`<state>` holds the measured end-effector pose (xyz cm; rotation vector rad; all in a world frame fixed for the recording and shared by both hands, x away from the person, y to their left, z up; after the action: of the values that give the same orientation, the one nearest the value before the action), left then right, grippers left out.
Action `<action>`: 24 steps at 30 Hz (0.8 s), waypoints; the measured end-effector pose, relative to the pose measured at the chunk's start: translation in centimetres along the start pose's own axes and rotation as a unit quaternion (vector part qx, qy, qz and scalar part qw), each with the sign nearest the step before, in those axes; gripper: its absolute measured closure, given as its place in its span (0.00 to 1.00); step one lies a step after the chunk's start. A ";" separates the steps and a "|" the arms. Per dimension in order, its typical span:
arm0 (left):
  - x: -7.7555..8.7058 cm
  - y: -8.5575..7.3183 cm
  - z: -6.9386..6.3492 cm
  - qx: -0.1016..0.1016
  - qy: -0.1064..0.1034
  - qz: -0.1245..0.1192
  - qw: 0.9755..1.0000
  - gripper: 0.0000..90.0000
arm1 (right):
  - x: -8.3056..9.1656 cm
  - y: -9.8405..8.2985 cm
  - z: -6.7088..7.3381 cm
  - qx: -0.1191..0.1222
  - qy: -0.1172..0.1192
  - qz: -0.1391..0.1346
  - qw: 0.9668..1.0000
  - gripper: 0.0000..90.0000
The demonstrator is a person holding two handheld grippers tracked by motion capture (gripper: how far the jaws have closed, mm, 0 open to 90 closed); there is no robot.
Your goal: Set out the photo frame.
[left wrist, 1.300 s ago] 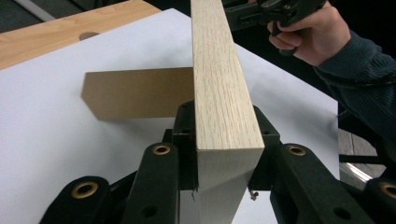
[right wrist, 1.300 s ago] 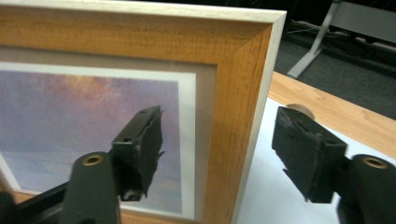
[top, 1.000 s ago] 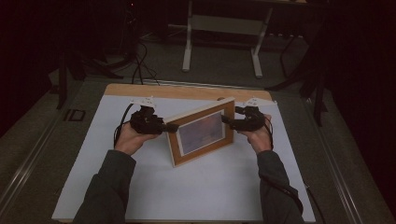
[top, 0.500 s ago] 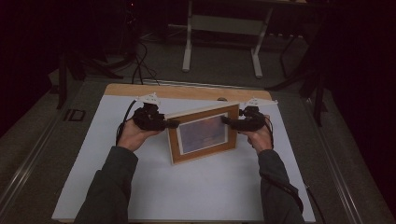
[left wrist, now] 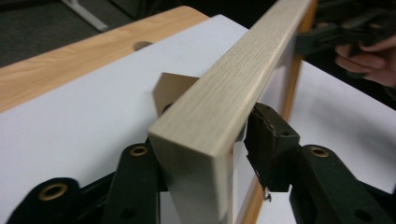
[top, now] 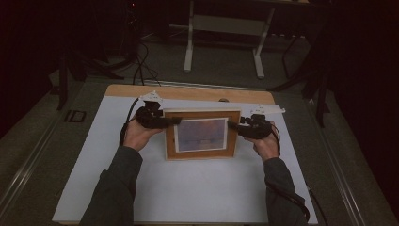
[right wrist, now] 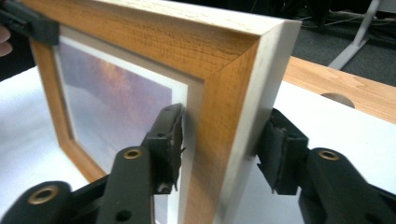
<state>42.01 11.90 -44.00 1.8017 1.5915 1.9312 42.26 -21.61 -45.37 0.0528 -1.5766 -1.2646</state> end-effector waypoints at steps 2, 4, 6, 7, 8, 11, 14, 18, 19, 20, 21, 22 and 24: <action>0.0 0.0 0.0 0.003 0.007 -0.001 1.000 0.61 | 0.1 -0.2 0.3 0.003 -0.005 -0.001 1.000 0.61; -0.1 0.1 0.0 0.006 0.013 -0.002 1.000 0.58 | 0.1 -0.3 0.4 0.003 -0.007 -0.003 1.000 0.62; -0.1 0.1 0.1 0.012 0.016 -0.004 1.000 0.56 | 0.1 -0.4 0.6 0.002 -0.005 -0.005 1.000 0.63; -0.1 0.0 0.1 0.014 0.017 -0.004 1.000 0.55 | 0.1 -0.5 0.6 0.002 -0.005 -0.005 1.000 0.64; -0.1 0.0 0.2 0.014 0.019 -0.005 1.000 0.54 | 0.1 -0.6 0.7 0.001 -0.005 -0.006 1.000 0.64; 0.0 -0.1 0.3 0.017 0.027 -0.006 0.999 0.51 | 0.2 -0.7 0.7 -0.001 -0.003 -0.007 1.000 0.65; 0.1 -0.1 0.2 0.019 0.028 -0.008 0.999 0.51 | 0.2 -0.7 0.8 -0.002 -0.003 -0.008 1.000 0.65; 0.2 -0.3 0.2 0.025 0.018 -0.013 0.999 0.51 | 0.2 -0.7 0.7 -0.002 -0.009 -0.007 1.000 0.62; 0.3 -0.4 0.2 0.030 0.016 -0.014 0.999 0.51 | 0.3 -0.7 0.7 -0.003 -0.012 -0.007 1.000 0.61; 0.5 -0.4 0.2 0.032 0.017 -0.013 0.999 0.51 | 0.3 -0.8 0.6 -0.004 -0.012 -0.008 1.000 0.59; 0.5 -0.4 0.2 0.034 0.017 -0.016 0.999 0.50 | 0.4 -0.8 0.5 -0.007 -0.011 -0.007 1.000 0.58; 0.7 -0.4 0.2 0.034 0.016 -0.018 0.999 0.50 | 0.4 -0.9 0.5 -0.007 -0.010 -0.006 1.000 0.57; 0.9 -0.5 0.2 0.035 0.014 -0.021 0.999 0.50 | 0.4 -1.0 0.4 -0.007 -0.011 -0.002 1.000 0.55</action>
<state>41.57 12.85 -43.75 1.7574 1.7123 1.9144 41.20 -22.01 -45.74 0.0335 -1.5859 -1.2840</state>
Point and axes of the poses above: each handheld gripper's, and its own axes: x roughly backward along the jaws, y roughly out of its top, z roughly to its left, the point moved 3 cm from there along -x, roughly forward along the jaws, and after that the axes turned 15 degrees about z, right-handed, at the moved point
